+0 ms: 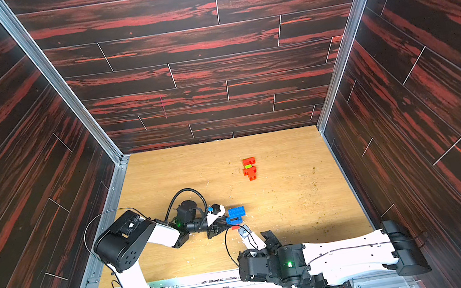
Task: Assemble the letter f with lego
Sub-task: Adjust the lego brick at the center of the board.
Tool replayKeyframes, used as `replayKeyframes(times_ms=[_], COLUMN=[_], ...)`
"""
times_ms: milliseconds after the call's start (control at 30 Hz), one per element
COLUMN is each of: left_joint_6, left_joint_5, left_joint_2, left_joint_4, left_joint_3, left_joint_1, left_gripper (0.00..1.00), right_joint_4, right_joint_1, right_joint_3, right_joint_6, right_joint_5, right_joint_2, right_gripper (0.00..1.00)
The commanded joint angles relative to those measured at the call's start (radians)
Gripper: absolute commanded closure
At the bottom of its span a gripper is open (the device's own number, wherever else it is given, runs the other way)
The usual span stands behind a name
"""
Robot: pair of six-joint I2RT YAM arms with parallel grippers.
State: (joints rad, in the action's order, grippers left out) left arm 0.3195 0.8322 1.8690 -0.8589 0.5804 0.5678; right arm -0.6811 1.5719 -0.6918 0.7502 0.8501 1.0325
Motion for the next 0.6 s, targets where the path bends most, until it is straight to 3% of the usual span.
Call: replayKeyframes(times_ms=[0,200,433,567], left_joint_6=[-0.019,-0.049,-0.137,-0.186], left_joint_5=[0.005,0.029,0.037,0.057], left_joint_2=[-0.036,-0.025,-0.016,-0.005], left_joint_4=[0.015,0.228,0.248,0.363], left_joint_3=[0.04,0.17,0.243,0.329], left_joint_1=[0.004,0.004,-0.004,-0.019], left_gripper=[0.7,0.8,0.82,0.88], right_joint_4=[-0.01,-0.009,-0.008,-0.012], right_joint_1=[0.005,0.006,0.008,0.015], right_joint_3=[-0.02,-0.016,-0.012,-0.004], right_joint_6=[0.008,0.003,0.0,0.009], right_joint_5=[0.005,0.002,-0.001,0.011], right_joint_2=[0.004,0.003,-0.024,-0.046], right_gripper=[0.01,0.02,0.02,0.02])
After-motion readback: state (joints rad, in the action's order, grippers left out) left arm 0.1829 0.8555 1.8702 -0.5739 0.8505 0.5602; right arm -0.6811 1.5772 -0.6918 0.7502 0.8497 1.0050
